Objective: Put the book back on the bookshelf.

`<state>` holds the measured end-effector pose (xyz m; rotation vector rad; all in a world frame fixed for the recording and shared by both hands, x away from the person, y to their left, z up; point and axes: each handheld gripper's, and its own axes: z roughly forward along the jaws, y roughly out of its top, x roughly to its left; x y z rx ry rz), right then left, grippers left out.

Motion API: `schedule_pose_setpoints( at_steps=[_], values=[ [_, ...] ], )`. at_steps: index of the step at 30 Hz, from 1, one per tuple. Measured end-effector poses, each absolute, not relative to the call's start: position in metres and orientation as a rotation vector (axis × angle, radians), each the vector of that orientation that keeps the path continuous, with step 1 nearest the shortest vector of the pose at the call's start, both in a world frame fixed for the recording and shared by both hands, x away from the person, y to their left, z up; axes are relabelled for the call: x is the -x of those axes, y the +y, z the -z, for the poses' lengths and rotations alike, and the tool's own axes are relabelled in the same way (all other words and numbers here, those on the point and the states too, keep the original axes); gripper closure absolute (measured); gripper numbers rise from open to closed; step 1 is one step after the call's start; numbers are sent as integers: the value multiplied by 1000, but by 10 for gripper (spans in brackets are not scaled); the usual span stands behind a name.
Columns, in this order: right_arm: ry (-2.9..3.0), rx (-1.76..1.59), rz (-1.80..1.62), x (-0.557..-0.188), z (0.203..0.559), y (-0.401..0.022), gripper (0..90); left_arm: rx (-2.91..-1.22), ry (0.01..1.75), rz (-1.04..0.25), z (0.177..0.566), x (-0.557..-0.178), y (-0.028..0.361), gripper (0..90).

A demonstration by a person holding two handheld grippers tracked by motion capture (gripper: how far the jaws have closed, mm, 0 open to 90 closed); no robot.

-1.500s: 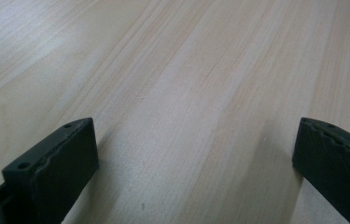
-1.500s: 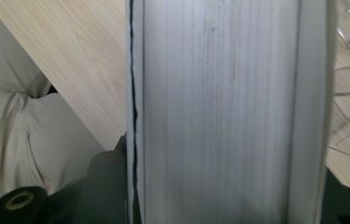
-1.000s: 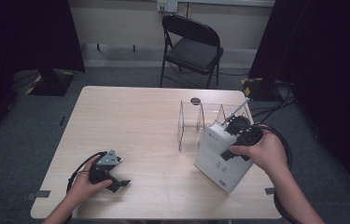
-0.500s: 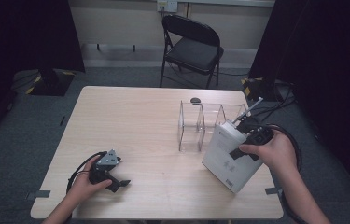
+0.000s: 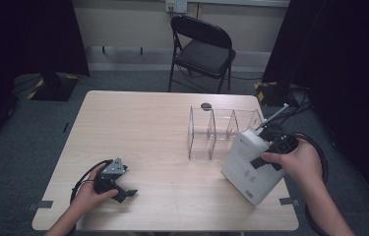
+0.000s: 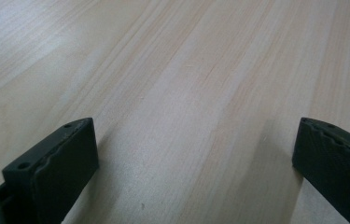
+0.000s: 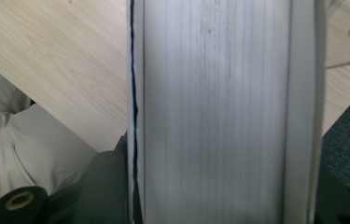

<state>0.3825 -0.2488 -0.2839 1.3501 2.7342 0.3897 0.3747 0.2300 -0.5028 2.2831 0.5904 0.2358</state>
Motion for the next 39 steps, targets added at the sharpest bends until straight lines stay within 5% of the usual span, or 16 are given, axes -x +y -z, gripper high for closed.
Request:
schedule_pose_setpoints(
  at_steps=[39],
  values=[
    [2583, -1587, -314, -402, 284, -282, 525, -2285, 589, -236, 503, -375, 230, 0]
  ],
)
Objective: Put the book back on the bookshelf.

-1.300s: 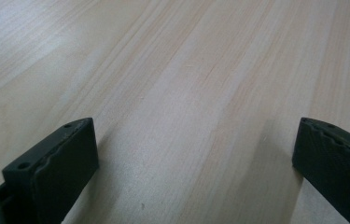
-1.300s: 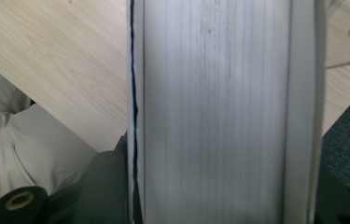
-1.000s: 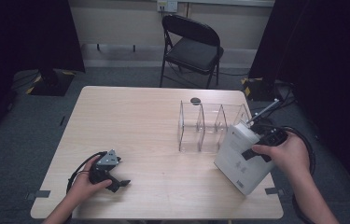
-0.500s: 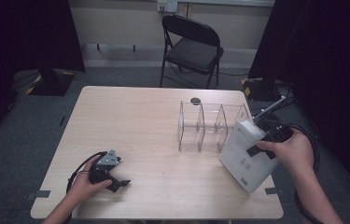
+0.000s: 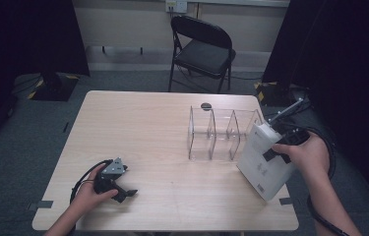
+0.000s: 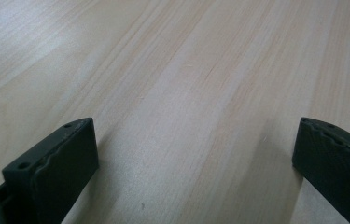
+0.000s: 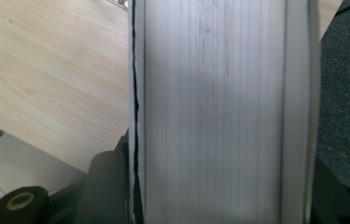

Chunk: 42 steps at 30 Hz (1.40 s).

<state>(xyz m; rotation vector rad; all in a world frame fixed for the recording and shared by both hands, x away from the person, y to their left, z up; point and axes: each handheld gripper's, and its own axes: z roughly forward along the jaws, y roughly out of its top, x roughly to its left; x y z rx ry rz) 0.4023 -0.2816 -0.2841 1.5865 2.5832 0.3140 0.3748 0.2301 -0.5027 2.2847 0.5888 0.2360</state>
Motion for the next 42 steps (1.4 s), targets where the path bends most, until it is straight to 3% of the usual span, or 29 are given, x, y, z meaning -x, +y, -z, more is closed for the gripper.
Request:
schedule_pose_setpoints(
  at_steps=[42],
  values=[
    [2436, -1737, -293, -443, 283, -278, 525, -2285, 589, -236, 503, -375, 230, 0]
  ],
)
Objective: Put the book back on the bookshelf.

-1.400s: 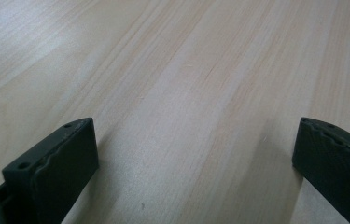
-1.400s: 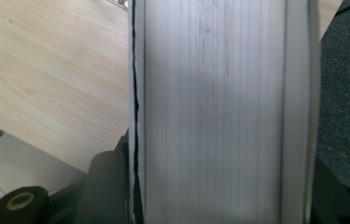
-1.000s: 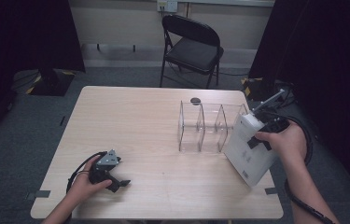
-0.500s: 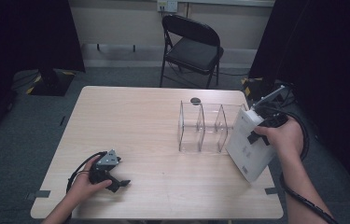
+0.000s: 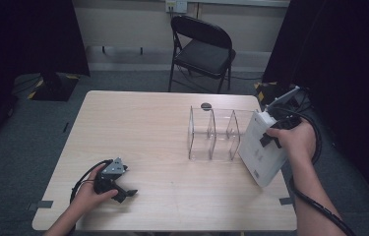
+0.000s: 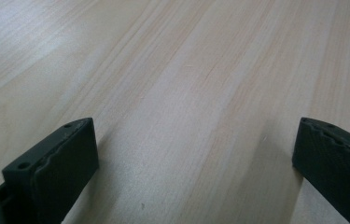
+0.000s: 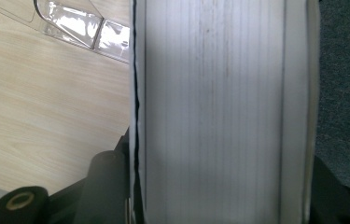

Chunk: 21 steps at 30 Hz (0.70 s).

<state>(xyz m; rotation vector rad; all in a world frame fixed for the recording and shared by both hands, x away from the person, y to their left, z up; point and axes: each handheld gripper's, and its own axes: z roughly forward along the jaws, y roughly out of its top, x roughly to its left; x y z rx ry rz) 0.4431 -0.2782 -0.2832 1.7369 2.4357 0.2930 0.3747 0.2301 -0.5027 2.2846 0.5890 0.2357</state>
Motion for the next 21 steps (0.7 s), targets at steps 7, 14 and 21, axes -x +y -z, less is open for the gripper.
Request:
schedule_pose_setpoints(
  at_steps=[7, 14, 21],
  values=[
    [2423, -1746, -289, -451, 282, -276, 525, -2285, 589, -236, 503, -375, 230, 0],
    [2410, -1755, -299, -459, 283, -273, 525, -2284, 589, -235, 503, -375, 230, 0],
    [2395, -1761, -290, -467, 284, -269, 525, -2285, 589, -236, 503, -375, 230, 0]
  ],
)
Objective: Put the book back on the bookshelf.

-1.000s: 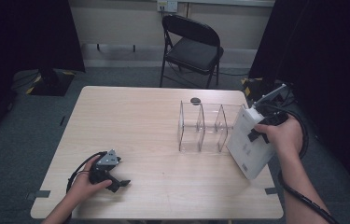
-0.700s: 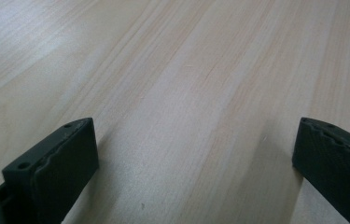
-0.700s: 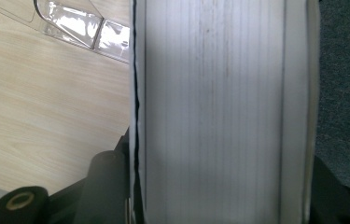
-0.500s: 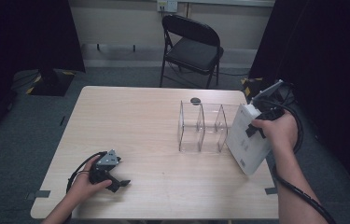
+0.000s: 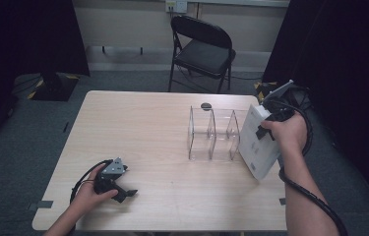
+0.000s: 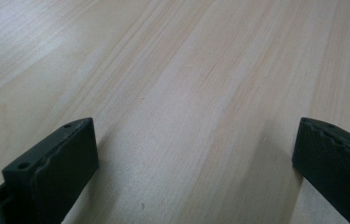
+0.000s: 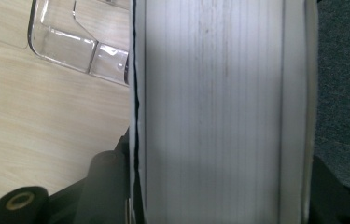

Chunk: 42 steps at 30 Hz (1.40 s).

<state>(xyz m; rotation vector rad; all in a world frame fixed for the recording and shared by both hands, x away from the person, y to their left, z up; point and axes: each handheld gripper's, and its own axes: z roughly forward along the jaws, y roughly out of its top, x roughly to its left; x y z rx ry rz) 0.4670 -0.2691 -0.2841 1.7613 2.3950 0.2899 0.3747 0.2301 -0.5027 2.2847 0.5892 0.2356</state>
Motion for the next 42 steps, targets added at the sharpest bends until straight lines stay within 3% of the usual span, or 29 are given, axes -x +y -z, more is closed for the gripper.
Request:
schedule_pose_setpoints(
  at_steps=[42],
  values=[
    [2345, -1815, -307, -505, 290, -253, 524, -2295, 590, -239, 502, -375, 230, 0]
  ],
)
